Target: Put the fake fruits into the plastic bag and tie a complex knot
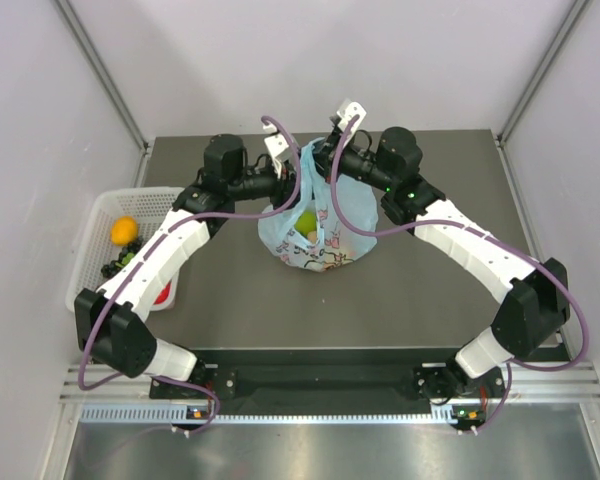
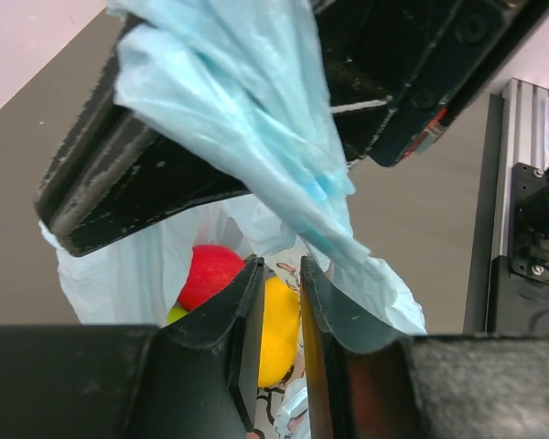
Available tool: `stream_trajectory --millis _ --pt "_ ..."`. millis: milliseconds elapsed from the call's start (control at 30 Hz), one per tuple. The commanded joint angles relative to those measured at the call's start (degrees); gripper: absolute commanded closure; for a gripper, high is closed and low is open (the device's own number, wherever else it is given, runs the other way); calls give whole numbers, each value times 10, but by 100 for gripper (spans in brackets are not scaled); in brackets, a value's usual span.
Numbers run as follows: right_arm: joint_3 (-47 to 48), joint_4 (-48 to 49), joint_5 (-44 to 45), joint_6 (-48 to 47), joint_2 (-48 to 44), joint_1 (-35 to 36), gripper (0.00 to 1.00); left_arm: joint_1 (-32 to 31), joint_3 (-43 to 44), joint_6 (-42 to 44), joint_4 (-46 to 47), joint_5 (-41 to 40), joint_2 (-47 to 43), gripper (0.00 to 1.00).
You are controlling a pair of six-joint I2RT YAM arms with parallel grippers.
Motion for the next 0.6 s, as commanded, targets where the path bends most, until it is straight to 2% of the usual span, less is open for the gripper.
stream_trajectory --millis 0,167,333,567 --pt "28 10 -8 1 -30 -5 100 -4 11 26 4 33 -11 72" --pt "28 9 -9 0 -31 -7 100 -5 20 42 -24 55 -14 72" --pt "25 9 -9 0 -33 -8 100 -5 24 54 -53 44 -21 71" --pt "26 9 -9 0 -34 -8 100 -6 28 43 -38 58 -20 68"
